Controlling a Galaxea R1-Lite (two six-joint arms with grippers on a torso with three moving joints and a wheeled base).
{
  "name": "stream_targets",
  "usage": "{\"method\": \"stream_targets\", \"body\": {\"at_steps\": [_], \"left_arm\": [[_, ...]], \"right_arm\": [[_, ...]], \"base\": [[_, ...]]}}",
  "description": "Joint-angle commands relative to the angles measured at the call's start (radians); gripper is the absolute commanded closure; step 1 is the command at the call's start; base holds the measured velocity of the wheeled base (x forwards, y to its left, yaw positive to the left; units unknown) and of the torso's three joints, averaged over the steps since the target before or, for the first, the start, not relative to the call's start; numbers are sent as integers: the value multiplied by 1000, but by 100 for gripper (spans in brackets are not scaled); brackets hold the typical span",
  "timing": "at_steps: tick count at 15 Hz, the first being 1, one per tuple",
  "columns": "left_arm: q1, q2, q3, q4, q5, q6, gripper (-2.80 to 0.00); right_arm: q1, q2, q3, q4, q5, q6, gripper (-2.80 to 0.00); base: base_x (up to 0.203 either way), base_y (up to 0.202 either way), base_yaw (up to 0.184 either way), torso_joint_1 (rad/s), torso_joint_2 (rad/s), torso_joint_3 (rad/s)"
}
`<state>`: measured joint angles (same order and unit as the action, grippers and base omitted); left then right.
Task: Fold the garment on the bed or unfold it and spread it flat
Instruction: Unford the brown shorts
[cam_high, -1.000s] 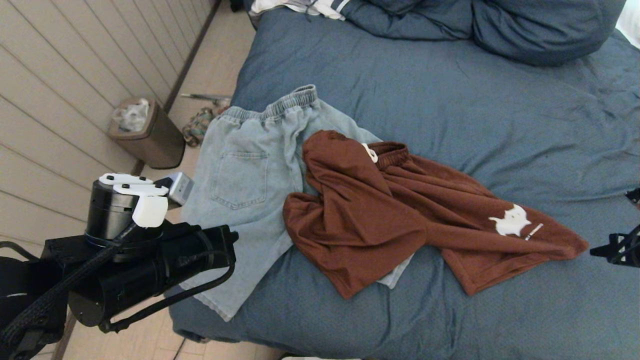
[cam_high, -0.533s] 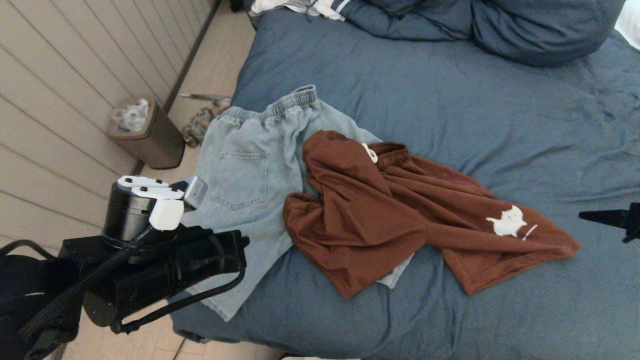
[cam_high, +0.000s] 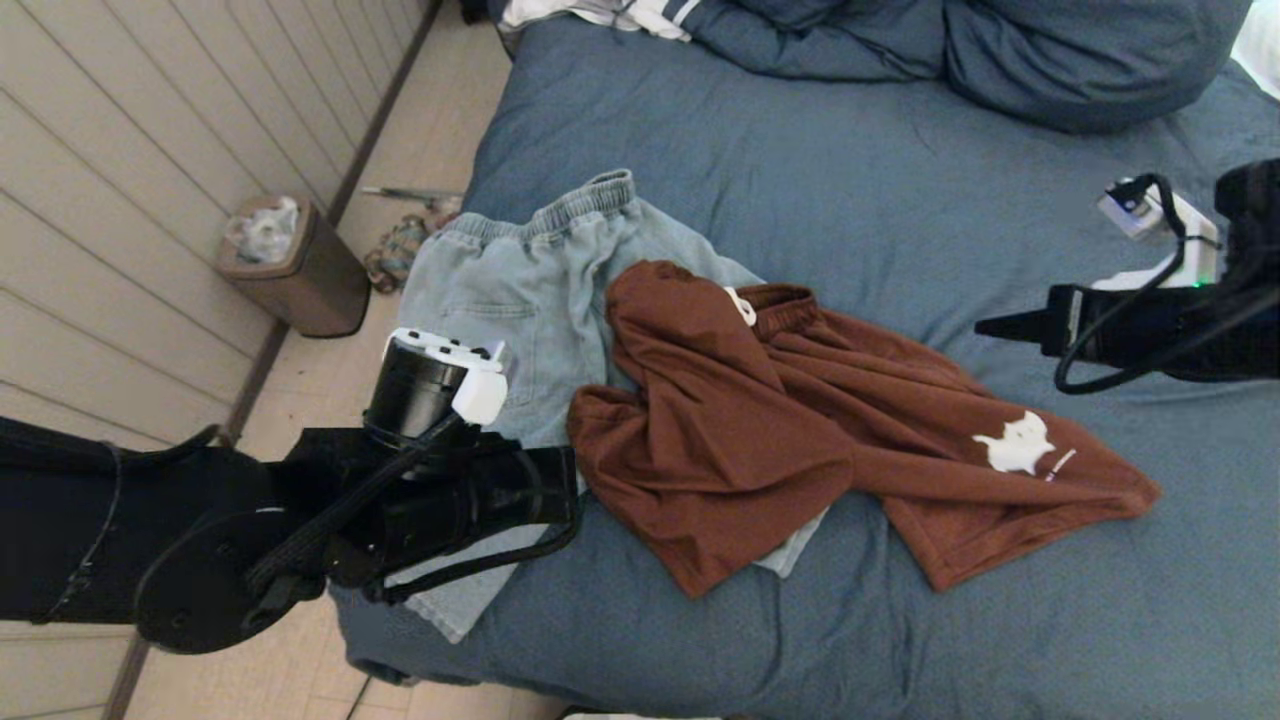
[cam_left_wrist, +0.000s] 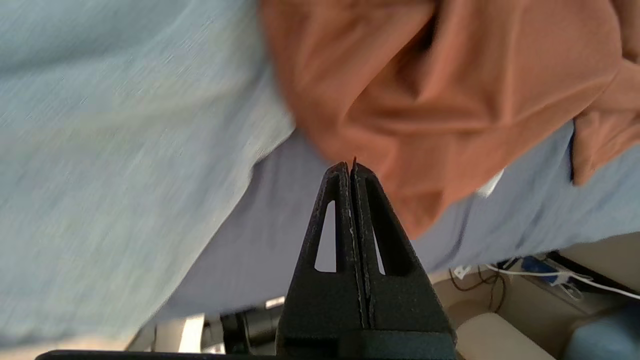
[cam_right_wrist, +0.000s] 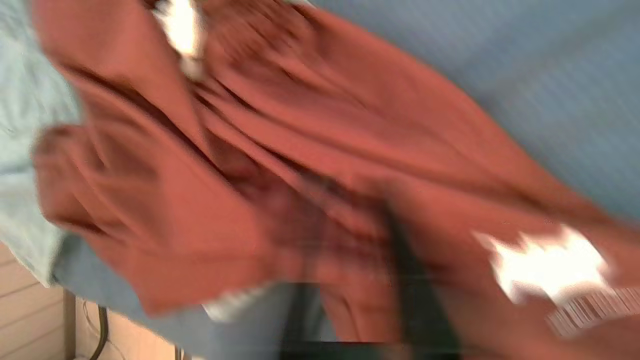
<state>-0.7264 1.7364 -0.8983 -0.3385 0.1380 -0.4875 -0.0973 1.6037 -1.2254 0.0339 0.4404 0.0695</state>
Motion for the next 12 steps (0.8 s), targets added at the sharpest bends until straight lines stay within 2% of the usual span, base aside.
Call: {"method": "stream_targets", "body": {"at_steps": [1,5,7,8,12], "left_arm": [[-4,90,-60,-5,2,12,0],[-8,200,-168,-13,3,35,0],[-8,208,-203,-15,7,97,0],[-7,207,-215,-22,14,129,0],[-7,212,-193,-61,58,171,0]], "right_arm": [[78,75,-75,-1,-13,6,0],[133,184,-170,-2,-16,34,0],[150,210,-198,-2,-14,38,0],[158,217,-208,-2,-15,38,0],[176,228,-209,-5,-18,30,0]], "base": [[0,0,0,0,0,0],[0,0,0,0,0,0],[0,0,0,0,0,0],[0,0,0,0,0,0],[0,0,0,0,0,0]]}}
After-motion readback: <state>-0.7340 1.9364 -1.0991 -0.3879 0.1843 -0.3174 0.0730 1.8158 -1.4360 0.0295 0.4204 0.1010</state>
